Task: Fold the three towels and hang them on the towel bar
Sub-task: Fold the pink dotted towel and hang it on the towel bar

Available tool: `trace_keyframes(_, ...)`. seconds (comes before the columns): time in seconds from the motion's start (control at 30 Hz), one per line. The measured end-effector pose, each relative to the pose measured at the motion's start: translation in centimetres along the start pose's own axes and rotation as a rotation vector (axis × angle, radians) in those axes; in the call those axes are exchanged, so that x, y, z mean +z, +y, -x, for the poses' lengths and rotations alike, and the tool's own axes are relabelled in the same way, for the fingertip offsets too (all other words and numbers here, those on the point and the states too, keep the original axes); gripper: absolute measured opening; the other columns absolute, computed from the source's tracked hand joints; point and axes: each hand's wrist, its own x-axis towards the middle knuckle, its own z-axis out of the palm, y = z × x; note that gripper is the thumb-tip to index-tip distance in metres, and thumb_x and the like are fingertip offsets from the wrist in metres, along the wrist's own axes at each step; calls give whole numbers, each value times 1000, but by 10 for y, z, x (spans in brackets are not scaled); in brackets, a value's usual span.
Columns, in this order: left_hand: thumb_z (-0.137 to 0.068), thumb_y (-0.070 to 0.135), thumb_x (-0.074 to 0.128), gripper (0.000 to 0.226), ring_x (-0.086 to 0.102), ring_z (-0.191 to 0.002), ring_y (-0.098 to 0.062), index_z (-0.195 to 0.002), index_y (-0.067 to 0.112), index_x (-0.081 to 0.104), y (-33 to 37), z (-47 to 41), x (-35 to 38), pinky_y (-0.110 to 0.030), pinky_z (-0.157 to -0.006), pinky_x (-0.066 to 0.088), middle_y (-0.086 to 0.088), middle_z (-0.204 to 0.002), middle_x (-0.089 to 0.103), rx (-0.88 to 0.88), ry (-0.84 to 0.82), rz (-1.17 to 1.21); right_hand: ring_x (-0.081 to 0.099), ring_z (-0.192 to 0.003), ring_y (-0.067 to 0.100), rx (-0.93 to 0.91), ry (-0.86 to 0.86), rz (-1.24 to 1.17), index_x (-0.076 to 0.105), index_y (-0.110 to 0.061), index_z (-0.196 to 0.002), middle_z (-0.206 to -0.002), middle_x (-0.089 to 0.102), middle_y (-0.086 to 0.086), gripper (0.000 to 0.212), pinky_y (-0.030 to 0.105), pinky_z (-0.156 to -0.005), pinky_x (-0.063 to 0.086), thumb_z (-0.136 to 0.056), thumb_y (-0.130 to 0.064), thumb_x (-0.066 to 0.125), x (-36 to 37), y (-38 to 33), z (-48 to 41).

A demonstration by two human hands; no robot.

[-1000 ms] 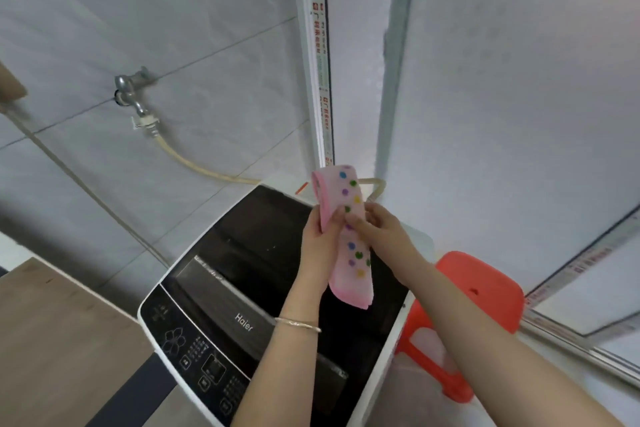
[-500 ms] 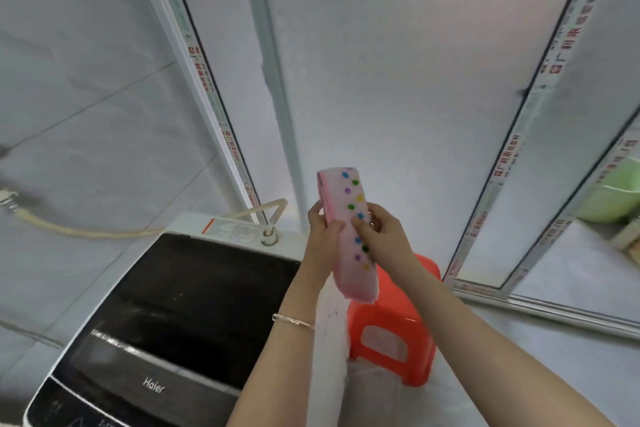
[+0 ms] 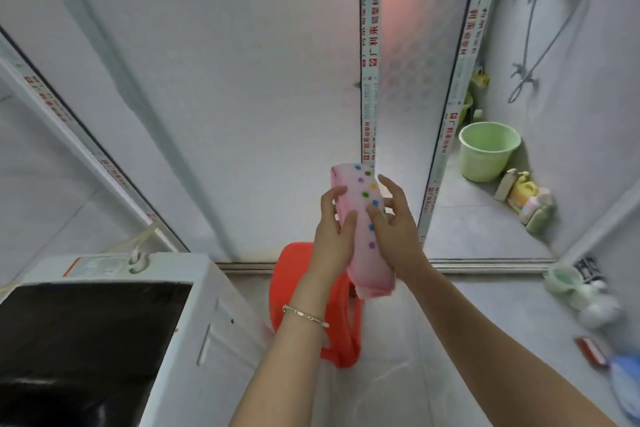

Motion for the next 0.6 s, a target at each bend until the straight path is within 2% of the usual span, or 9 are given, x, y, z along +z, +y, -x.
trace_keyframes(0.07, -96, 13, 43, 25, 56, -64, 3, -105, 37, 43, 7, -5, 39, -12, -59, 44, 8, -96, 60, 46, -32, -66, 62, -103, 21, -19, 42, 12, 41, -38, -129, -122, 56, 3, 46, 25, -83, 53, -95, -8, 46, -38, 3, -3)
trace_keyframes(0.1, -95, 13, 43, 25, 54, -68, -2, -100, 36, 46, 9, -8, 58, -12, -60, 42, 5, -99, 60, 66, -54, -93, 59, -110, 21, -38, 66, 31, 43, -33, -131, -128, 55, 3, 45, 25, -90, 52, -95, -6, 45, -58, 4, -4)
trace_keyframes(0.17, -94, 11, 44, 27, 55, -82, -13, -92, 37, 52, 13, -12, 97, -19, -71, 43, 0, -105, 61, 104, -114, -129, 53, -122, 21, -67, 116, 84, 47, -25, -132, -133, 51, 1, 42, 36, -104, 44, -95, -5, 44, -96, 8, -5)
trace_keyframes(0.2, -93, 12, 45, 26, 56, -87, -16, -90, 37, 54, 14, -14, 115, -24, -76, 44, 0, -106, 61, 111, -140, -137, 51, -122, 23, -62, 141, 111, 50, -23, -130, -130, 51, 0, 39, 40, -106, 42, -95, -6, 44, -114, 10, -4)
trace_keyframes(0.3, -88, 25, 46, 23, 61, -94, -25, -87, 46, 55, 23, -11, 165, -37, -81, 49, -4, -106, 63, 72, -223, -114, 52, -118, 23, -31, 235, 178, 58, -24, -120, -115, 51, -1, 32, 40, -105, 41, -95, -9, 45, -165, 16, -1)
trace_keyframes(0.4, -85, 28, 49, 26, 61, -100, -28, -86, 53, 54, 33, -7, 205, -40, -82, 52, -6, -112, 63, 62, -316, -84, 57, -108, 25, -6, 328, 187, 59, -38, -108, -106, 51, -10, 27, 47, -98, 46, -93, -19, 48, -206, 17, 5)
trace_keyframes(0.5, -88, 18, 55, 31, 59, -105, -27, -98, 47, 54, 46, -7, 238, -39, -86, 53, -4, -120, 59, 88, -398, -67, 54, -115, 22, 18, 403, 147, 60, -35, -107, -110, 52, -11, 26, 47, -100, 45, -87, -22, 49, -238, 18, 10)
trace_keyframes(0.6, -85, 19, 63, 38, 56, -113, -19, -120, 30, 56, 55, -6, 264, -35, -96, 50, 0, -126, 55, 85, -489, -53, 52, -119, 21, 80, 454, 115, 60, -34, -111, -124, 53, 1, 41, 47, -102, 44, -76, -20, 46, -265, 11, 17)
